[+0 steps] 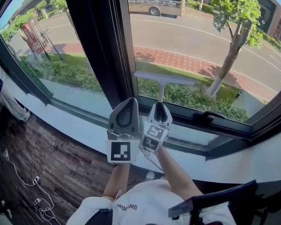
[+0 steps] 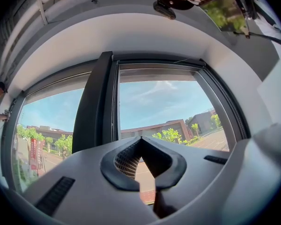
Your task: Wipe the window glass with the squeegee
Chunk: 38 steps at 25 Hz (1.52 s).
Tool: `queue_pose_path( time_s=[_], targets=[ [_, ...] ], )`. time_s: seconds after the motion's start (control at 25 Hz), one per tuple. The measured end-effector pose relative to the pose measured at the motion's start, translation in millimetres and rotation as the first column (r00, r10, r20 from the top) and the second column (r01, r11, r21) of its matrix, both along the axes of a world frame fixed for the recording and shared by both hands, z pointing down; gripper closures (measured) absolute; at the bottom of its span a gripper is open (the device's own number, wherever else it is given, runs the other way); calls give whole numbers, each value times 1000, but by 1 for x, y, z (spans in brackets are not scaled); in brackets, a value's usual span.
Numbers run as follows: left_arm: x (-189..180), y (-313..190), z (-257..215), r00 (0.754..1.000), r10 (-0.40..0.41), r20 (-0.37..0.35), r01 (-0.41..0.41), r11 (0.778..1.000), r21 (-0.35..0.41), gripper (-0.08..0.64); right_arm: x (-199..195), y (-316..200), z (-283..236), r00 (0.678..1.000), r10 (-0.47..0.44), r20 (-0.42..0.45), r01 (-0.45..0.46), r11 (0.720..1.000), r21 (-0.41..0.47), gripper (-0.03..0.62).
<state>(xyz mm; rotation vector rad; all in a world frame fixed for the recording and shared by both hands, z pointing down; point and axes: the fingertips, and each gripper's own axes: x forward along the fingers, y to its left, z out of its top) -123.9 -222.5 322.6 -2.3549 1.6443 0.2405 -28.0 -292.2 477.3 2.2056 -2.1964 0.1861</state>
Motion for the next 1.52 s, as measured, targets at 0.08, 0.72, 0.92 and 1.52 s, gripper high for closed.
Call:
queue_pose_path(
  time_s=[0.08,0.72,0.92,1.52],
  targets=[
    [-1,-2,1,1000,-4,-4,4,1000,0,565,0,1,1,1000,-1,0,1,1000,0,495],
    [-23,-14,49,995,-47,87,56,993,-104,565,2,5,14,1000,-15,-8,14,999,-33,494],
    [-31,-16,68,992,-50,115,66,988,-143,565,1,6,19,1000,-14,-8,14,999,-44,494],
    [-33,-20,100,994,-24,106,47,974,-222,565,4,12,50,1000,-12,-2,12,995,-104,494]
  ],
)
